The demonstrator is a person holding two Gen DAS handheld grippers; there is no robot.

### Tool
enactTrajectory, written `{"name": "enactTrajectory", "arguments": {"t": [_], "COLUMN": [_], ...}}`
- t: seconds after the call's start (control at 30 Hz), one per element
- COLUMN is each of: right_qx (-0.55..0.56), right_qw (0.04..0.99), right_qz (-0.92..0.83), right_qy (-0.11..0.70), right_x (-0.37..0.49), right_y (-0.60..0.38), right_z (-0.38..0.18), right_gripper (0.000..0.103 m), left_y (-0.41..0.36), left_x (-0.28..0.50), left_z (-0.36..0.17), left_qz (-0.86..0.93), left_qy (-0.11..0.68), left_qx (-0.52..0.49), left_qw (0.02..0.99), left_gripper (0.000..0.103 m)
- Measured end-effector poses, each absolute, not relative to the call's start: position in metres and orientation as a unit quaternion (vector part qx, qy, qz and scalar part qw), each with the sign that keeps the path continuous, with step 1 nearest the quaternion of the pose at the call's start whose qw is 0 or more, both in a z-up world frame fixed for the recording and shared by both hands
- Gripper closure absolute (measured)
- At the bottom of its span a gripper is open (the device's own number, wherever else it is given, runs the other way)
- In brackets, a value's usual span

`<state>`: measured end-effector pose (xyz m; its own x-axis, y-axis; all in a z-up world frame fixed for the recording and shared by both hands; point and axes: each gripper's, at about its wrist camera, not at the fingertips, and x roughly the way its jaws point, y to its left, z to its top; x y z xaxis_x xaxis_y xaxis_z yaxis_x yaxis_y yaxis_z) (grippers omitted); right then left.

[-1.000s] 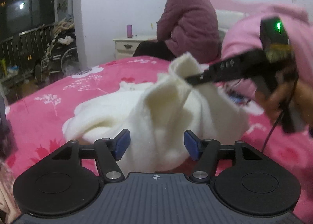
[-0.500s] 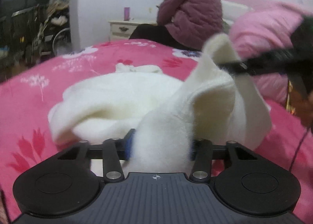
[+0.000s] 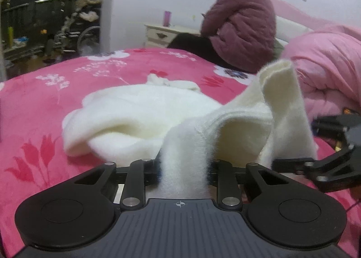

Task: Fold clothes
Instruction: 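Lift the sweater with both grippers and shake it out in the air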

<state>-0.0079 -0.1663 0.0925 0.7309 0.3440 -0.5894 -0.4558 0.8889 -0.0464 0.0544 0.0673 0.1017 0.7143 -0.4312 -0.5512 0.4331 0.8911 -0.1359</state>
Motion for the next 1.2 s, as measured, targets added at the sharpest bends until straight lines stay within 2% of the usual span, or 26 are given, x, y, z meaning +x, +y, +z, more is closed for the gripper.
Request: {"name": "enactTrajectory", "arguments": {"t": [0.03, 0.13, 0.3, 0.57, 0.93, 1.2], "right_qx": [-0.1, -0.104, -0.114, -0.069, -0.046, 0.004], "right_qw": [0.927, 0.942, 0.969, 0.99, 0.989, 0.975], "right_qz": [0.208, 0.173, 0.123, 0.098, 0.141, 0.207], "right_qy": [0.296, 0.267, 0.18, 0.071, -0.026, -0.08], "right_x": [-0.009, -0.019, -0.042, -0.066, -0.122, -0.182], "right_y": [-0.163, -0.156, -0.148, -0.163, -0.189, -0.214], "right_z": [0.091, 0.1, 0.139, 0.221, 0.327, 0.38], "right_gripper": [0.073, 0.089, 0.091, 0.091, 0.091, 0.091], "left_y": [0.067, 0.065, 0.073, 0.09, 0.087, 0.09], "left_x": [0.051, 0.036, 0.014, -0.004, -0.06, -0.116], "left_z": [0.104, 0.118, 0.165, 0.253, 0.355, 0.394], "left_qz": [-0.228, -0.219, -0.21, -0.214, -0.268, -0.303], "left_qy": [0.289, 0.255, 0.189, 0.106, 0.024, -0.006], "left_qx": [0.003, 0.008, -0.01, -0.057, -0.085, -0.074], "left_qw": [0.93, 0.942, 0.959, 0.969, 0.959, 0.95], "left_gripper": [0.083, 0.086, 0.088, 0.089, 0.09, 0.09]}}
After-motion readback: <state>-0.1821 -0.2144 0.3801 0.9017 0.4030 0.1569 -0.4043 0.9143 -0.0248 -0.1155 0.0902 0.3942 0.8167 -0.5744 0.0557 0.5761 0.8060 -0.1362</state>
